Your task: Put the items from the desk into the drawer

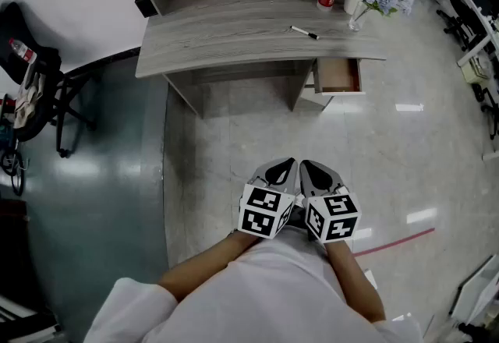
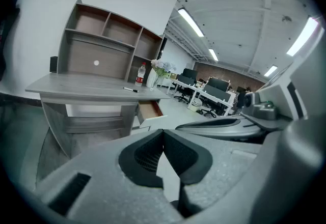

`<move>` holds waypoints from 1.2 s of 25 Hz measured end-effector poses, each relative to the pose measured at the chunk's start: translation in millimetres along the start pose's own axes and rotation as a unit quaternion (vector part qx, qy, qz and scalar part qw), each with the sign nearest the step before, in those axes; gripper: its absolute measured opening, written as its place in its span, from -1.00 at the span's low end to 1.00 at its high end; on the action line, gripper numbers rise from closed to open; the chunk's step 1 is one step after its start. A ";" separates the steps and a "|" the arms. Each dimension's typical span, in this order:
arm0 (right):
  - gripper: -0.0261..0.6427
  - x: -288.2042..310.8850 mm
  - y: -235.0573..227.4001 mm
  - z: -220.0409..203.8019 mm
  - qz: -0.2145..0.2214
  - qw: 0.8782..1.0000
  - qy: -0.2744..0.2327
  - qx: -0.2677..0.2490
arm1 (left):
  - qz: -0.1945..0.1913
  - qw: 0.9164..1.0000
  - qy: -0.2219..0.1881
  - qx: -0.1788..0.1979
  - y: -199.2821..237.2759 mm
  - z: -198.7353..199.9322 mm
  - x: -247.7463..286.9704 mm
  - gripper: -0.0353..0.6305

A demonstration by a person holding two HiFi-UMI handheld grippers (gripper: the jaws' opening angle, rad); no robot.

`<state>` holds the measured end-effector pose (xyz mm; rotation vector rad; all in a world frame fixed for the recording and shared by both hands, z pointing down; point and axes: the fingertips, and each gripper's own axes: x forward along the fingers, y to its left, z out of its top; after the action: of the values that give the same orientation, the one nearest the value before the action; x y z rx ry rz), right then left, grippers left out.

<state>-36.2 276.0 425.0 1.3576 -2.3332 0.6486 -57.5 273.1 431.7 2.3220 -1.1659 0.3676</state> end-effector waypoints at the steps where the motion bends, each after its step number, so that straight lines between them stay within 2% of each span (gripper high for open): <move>1: -0.92 0.4 1.5 0.3 0.001 1.000 0.000 0.000 | 0.000 1.000 0.000 0.000 0.4 0.0 -0.7 -0.88; 12: -0.92 9.1 -9.5 13.7 -0.007 1.000 -0.016 0.009 | 0.004 1.000 0.003 -0.004 10.5 7.0 6.3 -0.88; 17: -0.92 17.4 -19.3 13.5 -0.003 1.000 -0.009 0.017 | 0.004 1.000 0.008 -0.018 17.1 10.9 18.3 -0.88; 30: -0.92 69.9 -76.6 44.4 0.023 0.999 0.014 0.018 | 0.030 0.998 0.031 -0.043 44.5 41.3 92.2 -0.89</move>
<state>-5.5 168.6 440.4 1.3053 -2.3471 0.7226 -38.0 166.6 453.3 2.1910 -1.2009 0.4006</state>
